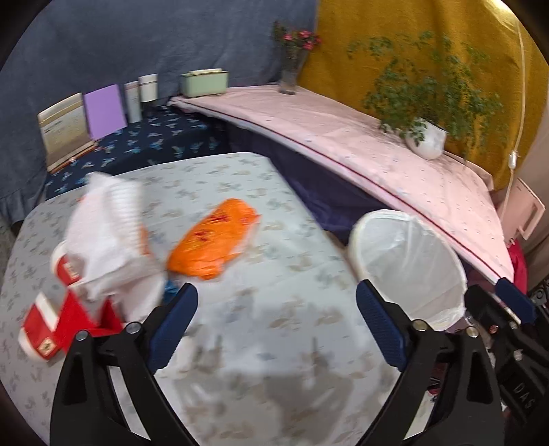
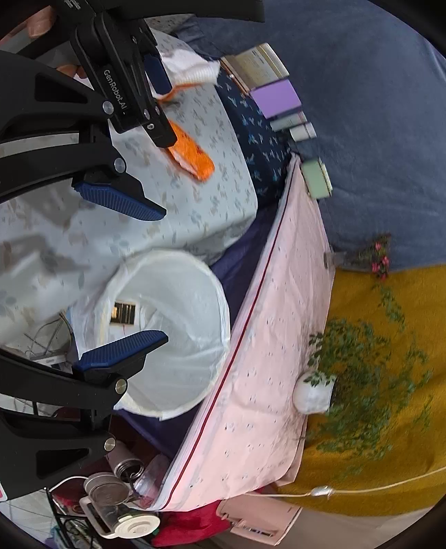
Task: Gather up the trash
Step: 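Move both open tools from the bin back to the table, then grasp the red paper box with left tool while right tool grasps white tissue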
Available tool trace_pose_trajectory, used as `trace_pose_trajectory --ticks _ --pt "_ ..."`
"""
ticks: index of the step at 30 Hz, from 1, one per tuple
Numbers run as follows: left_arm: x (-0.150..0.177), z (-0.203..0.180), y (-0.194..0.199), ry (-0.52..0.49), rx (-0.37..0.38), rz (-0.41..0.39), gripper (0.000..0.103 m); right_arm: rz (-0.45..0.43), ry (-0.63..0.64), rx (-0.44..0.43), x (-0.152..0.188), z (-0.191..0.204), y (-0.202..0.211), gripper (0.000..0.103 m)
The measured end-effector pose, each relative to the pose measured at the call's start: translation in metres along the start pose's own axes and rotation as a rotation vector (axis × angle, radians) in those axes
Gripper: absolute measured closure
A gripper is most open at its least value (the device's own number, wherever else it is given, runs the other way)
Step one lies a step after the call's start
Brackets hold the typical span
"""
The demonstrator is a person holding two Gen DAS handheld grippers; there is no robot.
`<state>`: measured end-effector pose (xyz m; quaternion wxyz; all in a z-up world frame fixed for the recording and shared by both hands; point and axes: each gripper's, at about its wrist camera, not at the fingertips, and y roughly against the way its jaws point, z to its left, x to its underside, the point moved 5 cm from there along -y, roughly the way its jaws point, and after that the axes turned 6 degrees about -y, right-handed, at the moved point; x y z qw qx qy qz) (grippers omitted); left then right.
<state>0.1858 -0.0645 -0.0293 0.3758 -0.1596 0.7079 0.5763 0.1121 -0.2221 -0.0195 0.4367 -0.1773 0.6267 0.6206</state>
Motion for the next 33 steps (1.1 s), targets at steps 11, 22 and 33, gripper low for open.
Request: trace_pose_trajectory --ticks 11,22,33 --pt "0.048 0.102 0.033 0.044 -0.119 0.03 0.011 0.037 0.099 -0.105 0.022 0.08 0.011 0.039" --pt "0.077 0.144 0.011 -0.042 -0.092 0.094 0.011 0.094 0.149 -0.153 0.044 0.127 0.002 0.039" --pt "0.084 0.139 -0.016 -0.115 0.028 0.145 0.064 0.125 0.169 -0.163 0.049 0.149 -0.013 0.039"
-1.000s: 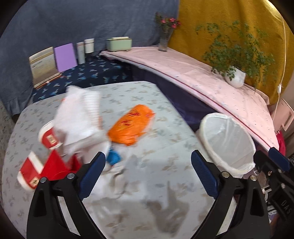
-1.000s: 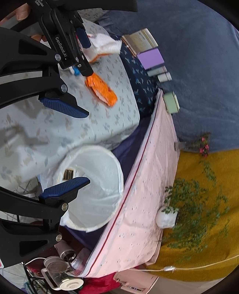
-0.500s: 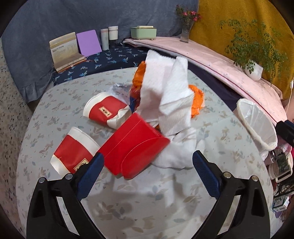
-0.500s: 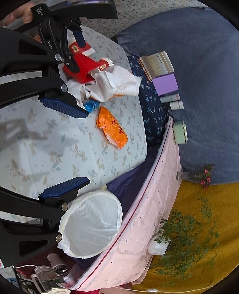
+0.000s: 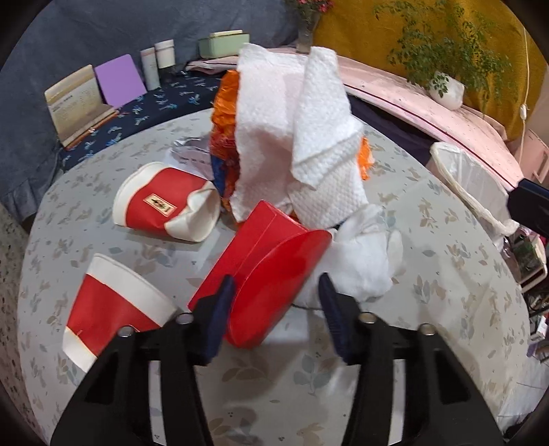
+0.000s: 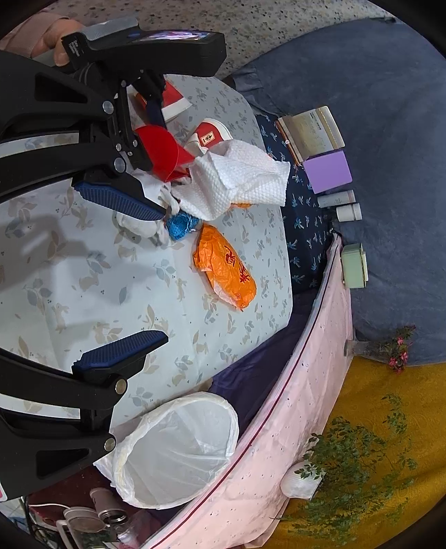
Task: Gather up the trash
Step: 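Grasp the red paper box with left tool while right tool grasps white tissue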
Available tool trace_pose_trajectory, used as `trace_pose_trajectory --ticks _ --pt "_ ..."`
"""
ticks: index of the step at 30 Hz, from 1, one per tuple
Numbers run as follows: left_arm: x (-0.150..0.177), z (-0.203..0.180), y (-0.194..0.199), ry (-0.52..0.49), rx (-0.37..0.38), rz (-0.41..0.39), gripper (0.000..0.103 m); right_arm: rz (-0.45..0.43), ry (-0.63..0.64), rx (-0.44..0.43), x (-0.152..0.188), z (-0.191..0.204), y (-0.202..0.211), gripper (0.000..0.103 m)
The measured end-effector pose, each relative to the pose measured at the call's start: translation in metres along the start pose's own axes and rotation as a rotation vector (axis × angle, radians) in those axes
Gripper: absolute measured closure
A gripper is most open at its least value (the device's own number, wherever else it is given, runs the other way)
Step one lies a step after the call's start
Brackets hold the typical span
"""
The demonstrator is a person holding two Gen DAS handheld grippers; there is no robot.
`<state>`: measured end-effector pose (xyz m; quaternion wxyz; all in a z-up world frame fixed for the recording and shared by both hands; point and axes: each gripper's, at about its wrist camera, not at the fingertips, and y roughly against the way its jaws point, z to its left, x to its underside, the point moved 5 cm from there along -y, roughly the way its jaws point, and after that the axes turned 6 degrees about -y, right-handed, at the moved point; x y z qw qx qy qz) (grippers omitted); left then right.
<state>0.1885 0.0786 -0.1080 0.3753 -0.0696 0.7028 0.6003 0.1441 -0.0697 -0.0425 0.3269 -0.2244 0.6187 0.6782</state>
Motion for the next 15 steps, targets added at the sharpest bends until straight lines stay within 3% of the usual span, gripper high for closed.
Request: trace_pose_trajectory --ticks 2,5,15 --pt "0.001 -0.002 0.002 0.013 0.042 0.006 0.083 0.003 0.0 -0.003 -0.001 0.002 -0.002 0.039" --pt "0.004 -0.004 0.008 0.044 0.109 0.007 0.1 0.006 -0.003 -0.013 -0.001 0.006 -0.004 0.039" --pt "0.003 -0.008 0.05 0.138 0.138 -0.073 0.103 0.003 0.015 -0.046 -0.007 0.02 -0.004 0.039"
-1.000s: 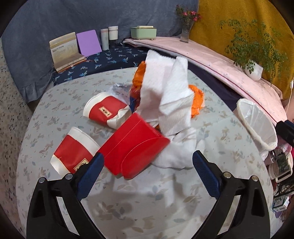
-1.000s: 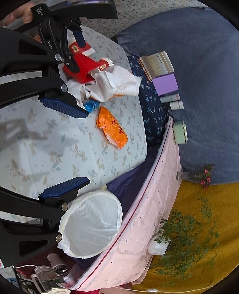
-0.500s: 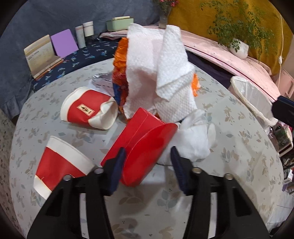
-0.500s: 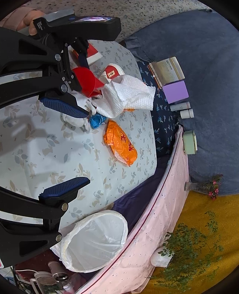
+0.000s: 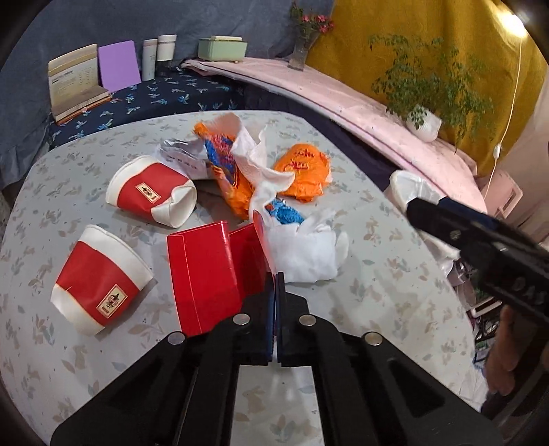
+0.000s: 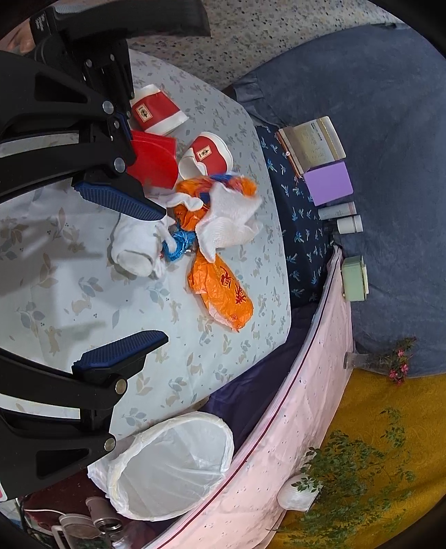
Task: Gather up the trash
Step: 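Grasp the red paper box with left tool while right tool grasps white tissue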
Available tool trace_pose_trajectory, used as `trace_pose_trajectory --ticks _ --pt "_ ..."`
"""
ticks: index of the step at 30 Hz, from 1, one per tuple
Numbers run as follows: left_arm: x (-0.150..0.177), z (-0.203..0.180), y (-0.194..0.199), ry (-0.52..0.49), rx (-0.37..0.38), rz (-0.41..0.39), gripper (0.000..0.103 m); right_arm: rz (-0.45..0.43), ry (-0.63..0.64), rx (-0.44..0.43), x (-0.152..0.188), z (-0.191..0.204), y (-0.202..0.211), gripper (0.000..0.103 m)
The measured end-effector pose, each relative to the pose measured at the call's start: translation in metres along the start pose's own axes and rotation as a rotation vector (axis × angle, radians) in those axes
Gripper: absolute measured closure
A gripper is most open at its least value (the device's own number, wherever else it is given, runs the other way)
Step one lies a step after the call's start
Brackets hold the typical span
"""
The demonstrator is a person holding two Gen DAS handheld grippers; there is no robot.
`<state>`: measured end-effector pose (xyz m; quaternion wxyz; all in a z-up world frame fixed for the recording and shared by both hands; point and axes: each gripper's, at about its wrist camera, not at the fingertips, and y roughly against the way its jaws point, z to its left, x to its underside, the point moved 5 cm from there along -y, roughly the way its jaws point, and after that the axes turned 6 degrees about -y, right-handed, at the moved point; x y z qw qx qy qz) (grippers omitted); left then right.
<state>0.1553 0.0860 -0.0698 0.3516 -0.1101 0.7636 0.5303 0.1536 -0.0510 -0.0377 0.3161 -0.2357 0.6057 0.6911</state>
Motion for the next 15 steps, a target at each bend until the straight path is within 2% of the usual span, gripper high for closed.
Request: trace_pose_trajectory --ticks 8,15 --pt "-0.024 0.013 0.023 0.065 -0.037 -0.077 0.103 0.016 0.005 -0.033 -0.012 0.011 -0.017 0.039" --pt "-0.056 0.03 0.023 0.103 -0.062 -0.119 0.103 0.059 -0.012 -0.064 -0.029 0.018 -0.057 0.04"
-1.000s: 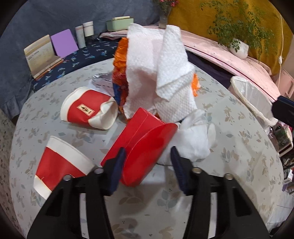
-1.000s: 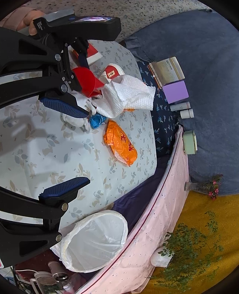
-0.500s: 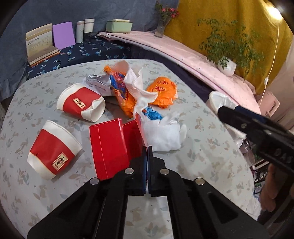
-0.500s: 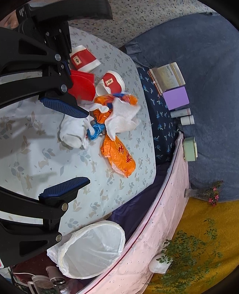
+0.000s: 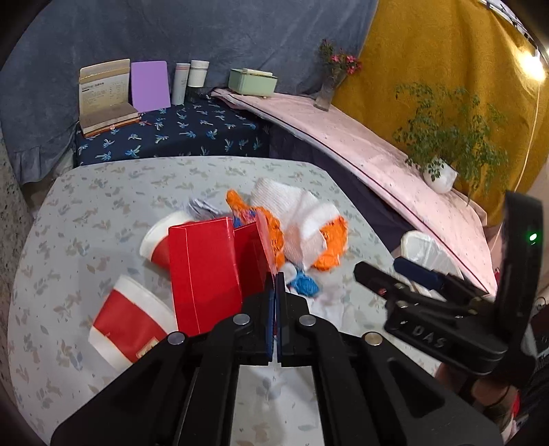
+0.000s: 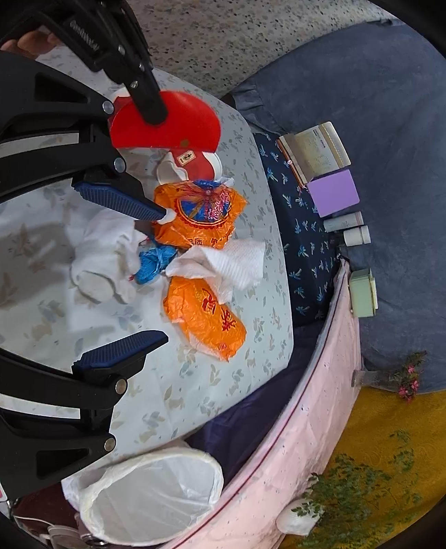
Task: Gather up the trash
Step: 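Grasp the red paper box with left tool while right tool grasps white tissue, then carry red box and tissue over the bin while both tools open to drop them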
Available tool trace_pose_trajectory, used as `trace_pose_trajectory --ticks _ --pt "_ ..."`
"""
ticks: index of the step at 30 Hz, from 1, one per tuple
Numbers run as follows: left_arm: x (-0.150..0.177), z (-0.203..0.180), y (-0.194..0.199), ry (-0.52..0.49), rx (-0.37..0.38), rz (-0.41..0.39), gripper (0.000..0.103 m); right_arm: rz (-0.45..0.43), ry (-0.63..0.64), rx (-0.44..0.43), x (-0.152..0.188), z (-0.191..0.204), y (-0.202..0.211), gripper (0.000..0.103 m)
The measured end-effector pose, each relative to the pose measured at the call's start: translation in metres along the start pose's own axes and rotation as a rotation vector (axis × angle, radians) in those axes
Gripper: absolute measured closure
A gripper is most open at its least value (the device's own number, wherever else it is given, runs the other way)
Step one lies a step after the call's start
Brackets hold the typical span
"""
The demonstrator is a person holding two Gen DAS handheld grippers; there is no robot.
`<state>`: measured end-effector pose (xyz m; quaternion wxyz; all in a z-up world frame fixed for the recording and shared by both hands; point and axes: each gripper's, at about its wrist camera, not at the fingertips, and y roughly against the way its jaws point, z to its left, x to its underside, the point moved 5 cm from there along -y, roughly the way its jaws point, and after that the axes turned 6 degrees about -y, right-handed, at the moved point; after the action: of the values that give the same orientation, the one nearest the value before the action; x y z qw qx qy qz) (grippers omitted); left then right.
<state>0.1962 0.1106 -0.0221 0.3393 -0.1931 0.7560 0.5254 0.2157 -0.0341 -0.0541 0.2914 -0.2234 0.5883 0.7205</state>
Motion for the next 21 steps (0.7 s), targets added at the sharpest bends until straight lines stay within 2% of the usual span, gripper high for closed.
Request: trace_pose_trajectory --ticks 8,12,14,17,19,21 --pt "-0.03 0.008 -0.018 0.009 -0.004 -0.028 0.103 0.043 -0.014 -0.008 -0.022 0.003 -0.055 0.041" --pt "-0.041 0.01 -0.03 0.008 -0.001 -0.027 0.103 0.079 -0.031 -0.009 -0.025 0.0 -0.082 0.048" --pt "-0.043 0.011 -0.035 0.003 -0.003 -0.025 0.103 0.099 -0.036 -0.013 -0.024 -0.001 -0.093 0.055" --pt "-0.047 0.011 -0.041 0.002 -0.001 -0.022 0.103 0.127 -0.047 -0.036 -0.021 -0.003 -0.104 0.076" --pt "-0.049 0.009 -0.044 0.0 -0.002 -0.018 0.103 0.137 -0.056 -0.056 -0.02 -0.003 -0.104 0.097" --pt "-0.05 0.007 -0.044 -0.001 -0.001 -0.017 0.103 0.124 -0.065 -0.066 -0.023 -0.005 -0.098 0.1"
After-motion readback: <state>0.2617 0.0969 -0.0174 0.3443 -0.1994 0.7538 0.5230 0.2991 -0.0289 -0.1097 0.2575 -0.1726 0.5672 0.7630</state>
